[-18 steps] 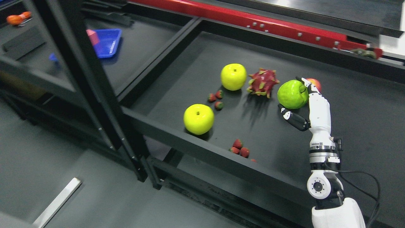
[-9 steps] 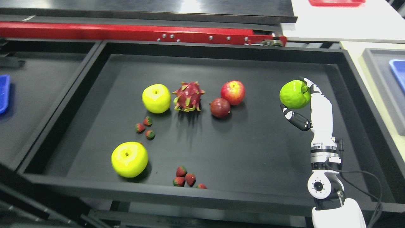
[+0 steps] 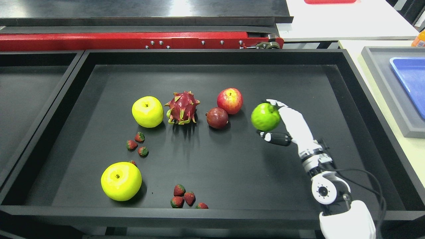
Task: Place green apple on left shelf middle layer
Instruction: 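Lower the green apple onto the black tray beside the pears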
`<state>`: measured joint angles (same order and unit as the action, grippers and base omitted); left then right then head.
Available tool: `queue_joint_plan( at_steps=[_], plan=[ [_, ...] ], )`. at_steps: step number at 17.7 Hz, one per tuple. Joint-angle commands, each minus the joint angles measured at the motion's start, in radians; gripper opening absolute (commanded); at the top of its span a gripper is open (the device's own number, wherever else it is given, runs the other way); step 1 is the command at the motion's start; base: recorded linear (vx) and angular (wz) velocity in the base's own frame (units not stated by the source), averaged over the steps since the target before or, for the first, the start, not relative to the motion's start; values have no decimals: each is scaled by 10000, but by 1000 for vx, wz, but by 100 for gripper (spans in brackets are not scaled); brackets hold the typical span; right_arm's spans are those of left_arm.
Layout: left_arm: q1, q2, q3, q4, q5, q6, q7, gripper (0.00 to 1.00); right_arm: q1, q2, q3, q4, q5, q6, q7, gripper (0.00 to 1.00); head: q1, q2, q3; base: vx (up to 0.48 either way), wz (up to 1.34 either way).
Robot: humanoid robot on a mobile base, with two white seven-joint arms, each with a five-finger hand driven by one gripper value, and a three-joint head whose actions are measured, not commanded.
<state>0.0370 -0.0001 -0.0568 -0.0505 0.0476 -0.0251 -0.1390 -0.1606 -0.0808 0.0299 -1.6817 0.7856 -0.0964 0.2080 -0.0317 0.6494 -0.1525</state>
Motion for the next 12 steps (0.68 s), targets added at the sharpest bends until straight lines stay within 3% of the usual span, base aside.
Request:
queue_joint_plan(
  at_steps=[1, 3, 7, 10, 11, 12],
  plan=[
    [-2, 175, 0, -1, 0, 6, -6, 100, -2298, 25, 2831, 1133, 1009, 59, 755, 0, 0, 0, 0, 10, -4],
    [-2, 175, 0, -1, 0, 6, -6, 100, -3253, 148, 2464, 2028, 995, 74, 1017, 2, 0, 0, 0, 5, -2],
    [-2, 175, 0, -1, 0, -9, -6, 100, -4127, 393, 2829, 2319, 1010, -94, 2258, 7, 0, 0, 0, 0, 0],
    [-2, 175, 0, -1, 0, 6, -6, 100, -4758, 634, 3045, 3254, 1071, -79, 2429, 8, 0, 0, 0, 0, 0],
    [-2, 175, 0, -1, 0, 6, -6, 100, -4820, 634, 3015, 3409, 1056, -64, 2429, 20, 0, 0, 0, 0, 0],
    [-2, 175, 0, -1, 0, 6, 9, 100, -4836, 634, 2938, 3441, 1010, 27, 2429, 56, 0, 0, 0, 0, 0]
  ],
)
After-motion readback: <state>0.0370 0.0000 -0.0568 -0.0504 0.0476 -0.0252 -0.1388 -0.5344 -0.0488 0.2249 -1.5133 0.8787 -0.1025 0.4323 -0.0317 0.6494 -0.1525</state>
